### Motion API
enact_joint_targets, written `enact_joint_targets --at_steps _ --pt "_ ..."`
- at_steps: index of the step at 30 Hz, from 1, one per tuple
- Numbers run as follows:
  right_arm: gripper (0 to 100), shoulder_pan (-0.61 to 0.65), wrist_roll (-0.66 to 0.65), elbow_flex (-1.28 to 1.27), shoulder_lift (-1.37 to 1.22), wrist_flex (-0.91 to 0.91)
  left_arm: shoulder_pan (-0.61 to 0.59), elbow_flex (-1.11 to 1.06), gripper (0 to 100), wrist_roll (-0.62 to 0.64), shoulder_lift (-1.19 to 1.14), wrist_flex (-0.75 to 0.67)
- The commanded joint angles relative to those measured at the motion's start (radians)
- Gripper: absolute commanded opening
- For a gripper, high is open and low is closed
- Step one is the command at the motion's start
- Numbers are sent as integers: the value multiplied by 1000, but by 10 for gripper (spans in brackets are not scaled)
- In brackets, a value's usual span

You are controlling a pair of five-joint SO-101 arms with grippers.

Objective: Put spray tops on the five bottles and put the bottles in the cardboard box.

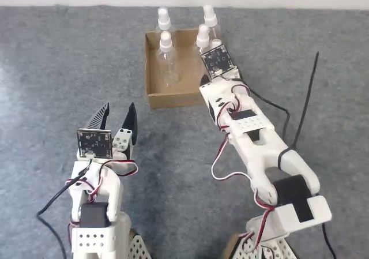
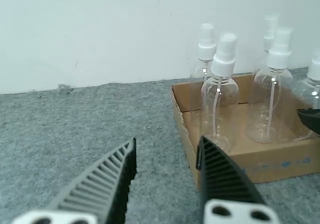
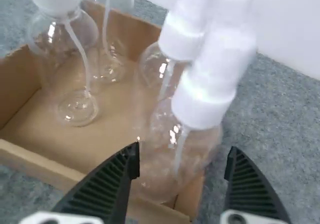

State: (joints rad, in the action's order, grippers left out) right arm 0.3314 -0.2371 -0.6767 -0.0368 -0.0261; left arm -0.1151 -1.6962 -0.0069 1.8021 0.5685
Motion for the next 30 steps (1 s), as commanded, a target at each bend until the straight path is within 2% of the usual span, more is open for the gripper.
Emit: enact_joint_targets --at_steps 1,17,22,27,30 --pt "233 -13 11 38 27 10 8 12 185 -11 2 6" --pt "236 -15 9 28 64 18 6 12 185 -11 2 6" --pt "237 -15 11 15 137 87 5 12 185 -11 2 6" --pt "312 -15 48 15 143 127 5 12 185 -11 2 6" --pt "318 -15 81 15 153 154 3 12 185 -11 2 6"
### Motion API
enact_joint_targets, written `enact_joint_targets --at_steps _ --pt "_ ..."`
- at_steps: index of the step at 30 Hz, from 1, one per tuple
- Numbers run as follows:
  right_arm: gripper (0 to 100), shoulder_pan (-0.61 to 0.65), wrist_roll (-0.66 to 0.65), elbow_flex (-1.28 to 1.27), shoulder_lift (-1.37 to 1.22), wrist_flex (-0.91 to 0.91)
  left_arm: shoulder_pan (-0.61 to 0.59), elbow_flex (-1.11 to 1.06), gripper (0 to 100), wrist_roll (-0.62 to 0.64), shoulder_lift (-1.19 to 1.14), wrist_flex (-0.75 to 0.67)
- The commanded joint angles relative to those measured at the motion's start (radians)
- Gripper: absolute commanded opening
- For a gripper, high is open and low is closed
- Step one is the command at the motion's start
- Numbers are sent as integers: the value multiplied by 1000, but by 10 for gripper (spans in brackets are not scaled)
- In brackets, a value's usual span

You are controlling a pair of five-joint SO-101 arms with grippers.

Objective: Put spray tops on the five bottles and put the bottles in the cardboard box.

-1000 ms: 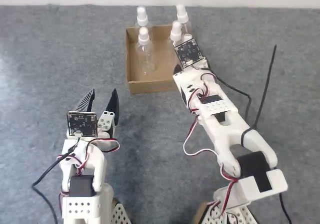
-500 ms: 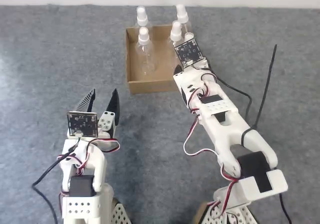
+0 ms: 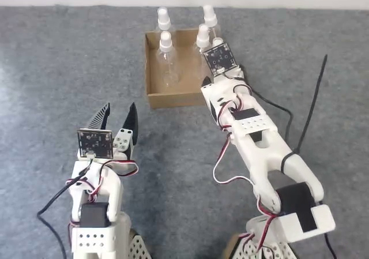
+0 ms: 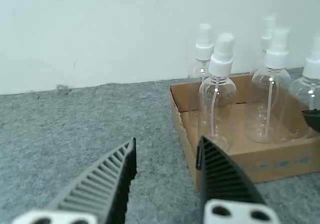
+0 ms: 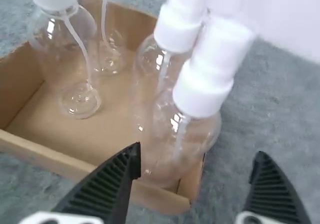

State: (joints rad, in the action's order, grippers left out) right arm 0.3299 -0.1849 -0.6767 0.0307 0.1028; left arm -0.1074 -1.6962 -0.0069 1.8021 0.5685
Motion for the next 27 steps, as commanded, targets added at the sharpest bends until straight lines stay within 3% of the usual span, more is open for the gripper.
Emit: enact_joint_targets --at_steps 1,18,27 --pt "318 -12 26 15 85 30 -5 12 185 -11 2 6" --pt "307 -12 35 15 202 259 -5 12 185 -11 2 6" --pt "53 -12 37 15 213 259 -6 12 185 -11 2 6"
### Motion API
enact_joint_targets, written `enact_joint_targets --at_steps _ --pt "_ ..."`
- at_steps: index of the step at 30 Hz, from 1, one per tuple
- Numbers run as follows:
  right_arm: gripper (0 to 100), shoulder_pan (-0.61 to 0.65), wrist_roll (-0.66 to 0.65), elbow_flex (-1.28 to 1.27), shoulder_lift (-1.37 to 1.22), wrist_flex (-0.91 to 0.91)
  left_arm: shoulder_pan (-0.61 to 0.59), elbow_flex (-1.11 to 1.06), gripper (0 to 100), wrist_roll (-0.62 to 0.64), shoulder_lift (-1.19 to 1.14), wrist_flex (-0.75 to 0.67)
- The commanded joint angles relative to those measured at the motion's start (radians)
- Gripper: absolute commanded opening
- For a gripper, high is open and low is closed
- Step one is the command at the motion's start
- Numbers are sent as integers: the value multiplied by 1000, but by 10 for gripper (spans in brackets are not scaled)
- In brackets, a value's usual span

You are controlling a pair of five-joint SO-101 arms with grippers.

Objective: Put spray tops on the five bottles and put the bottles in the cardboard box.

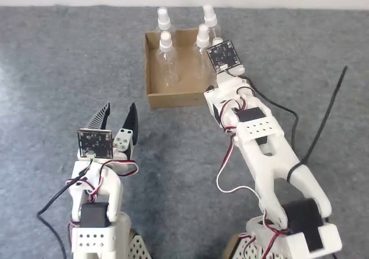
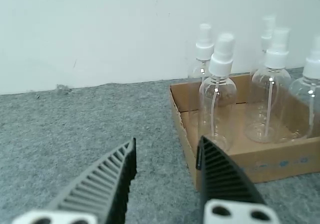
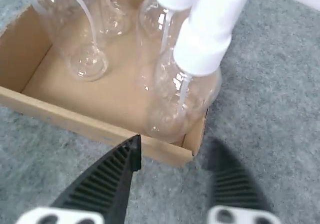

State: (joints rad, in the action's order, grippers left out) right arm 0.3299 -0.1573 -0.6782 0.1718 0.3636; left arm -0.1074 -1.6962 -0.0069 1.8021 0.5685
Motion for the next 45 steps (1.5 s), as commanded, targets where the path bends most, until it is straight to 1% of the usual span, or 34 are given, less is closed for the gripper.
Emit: enact_joint_targets --at_steps 1,5,15,20,23,26,30,37,45 --pt "36 -12 5 17 71 -2 -6 12 185 -11 2 6" --pt "6 -12 0 17 71 13 -6 12 185 -11 2 6" --pt "6 -12 -3 20 73 44 -6 12 185 -11 2 6" --pt "6 -8 -37 18 91 48 -6 12 185 -11 2 6" --pt "6 -12 -44 23 162 124 -6 12 185 -11 2 6" --pt "6 -8 -89 20 262 191 -6 12 185 -11 2 6" --pt "6 -10 -95 17 364 277 -6 12 185 -11 2 6" --pt "6 -12 -97 14 450 453 -5 12 185 -11 2 6" --pt "6 -12 -95 -147 558 460 -2 12 185 -11 2 6"
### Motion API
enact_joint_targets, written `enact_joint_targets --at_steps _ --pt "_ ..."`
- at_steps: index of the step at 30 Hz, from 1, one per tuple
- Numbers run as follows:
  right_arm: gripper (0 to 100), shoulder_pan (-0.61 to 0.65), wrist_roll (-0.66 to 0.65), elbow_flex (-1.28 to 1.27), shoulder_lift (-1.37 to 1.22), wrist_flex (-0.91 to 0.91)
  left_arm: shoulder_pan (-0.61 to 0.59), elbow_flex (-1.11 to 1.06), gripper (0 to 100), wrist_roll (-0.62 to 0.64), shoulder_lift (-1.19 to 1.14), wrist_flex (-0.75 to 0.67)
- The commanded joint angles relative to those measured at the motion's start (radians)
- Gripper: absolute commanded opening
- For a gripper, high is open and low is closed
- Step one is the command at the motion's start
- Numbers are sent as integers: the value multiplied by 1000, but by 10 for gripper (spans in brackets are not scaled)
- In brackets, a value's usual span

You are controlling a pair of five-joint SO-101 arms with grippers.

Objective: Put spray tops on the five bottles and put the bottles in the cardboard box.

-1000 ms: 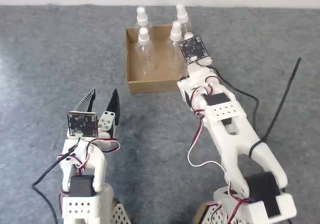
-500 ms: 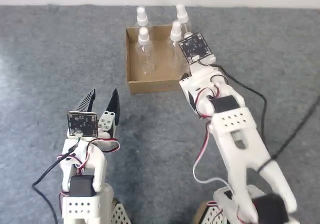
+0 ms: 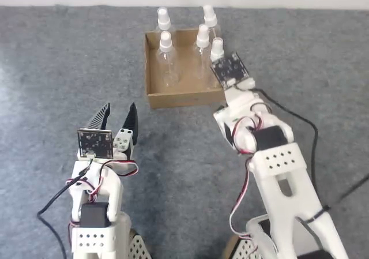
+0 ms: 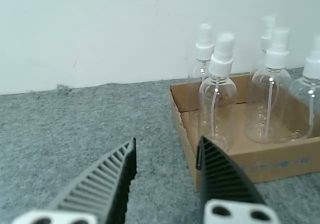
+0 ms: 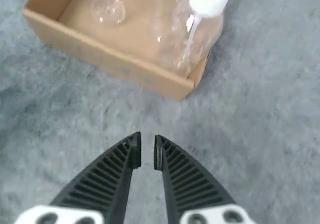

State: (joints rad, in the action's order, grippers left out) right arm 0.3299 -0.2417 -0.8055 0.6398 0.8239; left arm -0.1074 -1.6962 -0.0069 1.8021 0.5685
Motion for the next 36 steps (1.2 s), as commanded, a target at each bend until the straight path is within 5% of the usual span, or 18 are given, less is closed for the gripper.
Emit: enact_joint_targets --at_steps 1,36 --pt "6 -12 -11 -40 113 -1 -2 12 185 -11 2 6" --pt "6 -12 -6 -795 1184 -90 -5 12 185 -11 2 6"
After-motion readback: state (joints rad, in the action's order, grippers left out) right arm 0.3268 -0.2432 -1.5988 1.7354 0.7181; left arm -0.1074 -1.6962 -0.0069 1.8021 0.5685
